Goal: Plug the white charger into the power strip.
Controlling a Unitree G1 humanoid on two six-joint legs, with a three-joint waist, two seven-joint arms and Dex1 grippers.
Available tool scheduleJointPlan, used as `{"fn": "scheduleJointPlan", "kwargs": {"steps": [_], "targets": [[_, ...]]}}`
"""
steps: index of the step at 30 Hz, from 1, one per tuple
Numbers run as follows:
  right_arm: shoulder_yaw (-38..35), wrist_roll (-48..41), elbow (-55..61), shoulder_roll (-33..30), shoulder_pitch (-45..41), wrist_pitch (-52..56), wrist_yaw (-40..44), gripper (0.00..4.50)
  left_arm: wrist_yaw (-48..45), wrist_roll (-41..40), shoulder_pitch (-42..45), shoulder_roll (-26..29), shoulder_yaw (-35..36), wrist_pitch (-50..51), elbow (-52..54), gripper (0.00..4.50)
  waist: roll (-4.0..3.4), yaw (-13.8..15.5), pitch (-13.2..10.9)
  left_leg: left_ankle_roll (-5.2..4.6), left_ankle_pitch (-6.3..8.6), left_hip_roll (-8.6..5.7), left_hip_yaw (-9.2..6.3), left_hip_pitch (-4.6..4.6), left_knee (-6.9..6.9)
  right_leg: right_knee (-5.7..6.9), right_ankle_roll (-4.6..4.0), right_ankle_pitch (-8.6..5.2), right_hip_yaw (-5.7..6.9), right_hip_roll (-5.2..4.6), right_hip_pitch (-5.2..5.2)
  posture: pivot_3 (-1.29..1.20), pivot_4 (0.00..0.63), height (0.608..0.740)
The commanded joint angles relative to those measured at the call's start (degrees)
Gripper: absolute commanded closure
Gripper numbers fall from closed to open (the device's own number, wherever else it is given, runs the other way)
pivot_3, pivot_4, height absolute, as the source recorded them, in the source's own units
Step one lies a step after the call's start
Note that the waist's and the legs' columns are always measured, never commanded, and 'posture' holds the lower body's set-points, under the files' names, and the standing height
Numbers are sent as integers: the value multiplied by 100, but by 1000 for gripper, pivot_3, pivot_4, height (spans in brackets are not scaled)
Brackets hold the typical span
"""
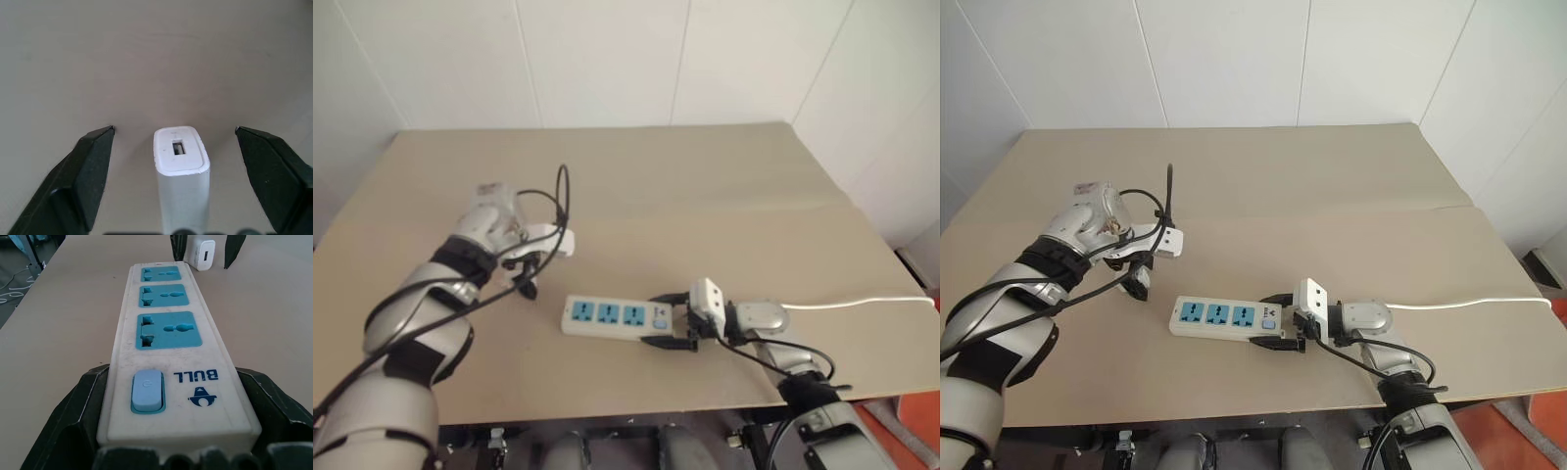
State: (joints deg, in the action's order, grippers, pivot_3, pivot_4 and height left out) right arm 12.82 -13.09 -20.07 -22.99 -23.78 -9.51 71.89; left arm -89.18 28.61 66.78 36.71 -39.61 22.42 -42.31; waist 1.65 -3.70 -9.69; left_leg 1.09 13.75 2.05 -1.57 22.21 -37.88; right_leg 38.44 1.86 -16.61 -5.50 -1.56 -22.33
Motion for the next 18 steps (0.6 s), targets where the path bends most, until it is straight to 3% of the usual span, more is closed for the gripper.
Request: {"fn": "scheduleJointPlan", "kwargs": {"steps": [1,8,13,18], "targets": [[266,290,-45,-78,204,152,30,1071,-65,70,-34,-31,53,-5,-5,1435,0,-5,0,0,0,0,0,0,0,0,0,0,0,0,0,0,150,740],[258,304,-17,-82,259,136,-23,1071,-127,107,-47,5,81,-21,6,3473,0,-10,0,0,0,1,0,1,0,0,0,0,0,0,0,0,150,740],[243,318,-59,-57,238,120,-101,1071,-150,-71,-28,155,285,-290,135,3473,0,-17,0,0,0,1,0,0,0,0,0,0,0,0,0,0,150,740],[262,325,-6,-96,333,91,-92,1071,110,-969,40,243,1284,-954,462,3473,1,-7,0,0,0,3,-2,2,0,0,0,0,2,-1,-2,0,150,740]]}}
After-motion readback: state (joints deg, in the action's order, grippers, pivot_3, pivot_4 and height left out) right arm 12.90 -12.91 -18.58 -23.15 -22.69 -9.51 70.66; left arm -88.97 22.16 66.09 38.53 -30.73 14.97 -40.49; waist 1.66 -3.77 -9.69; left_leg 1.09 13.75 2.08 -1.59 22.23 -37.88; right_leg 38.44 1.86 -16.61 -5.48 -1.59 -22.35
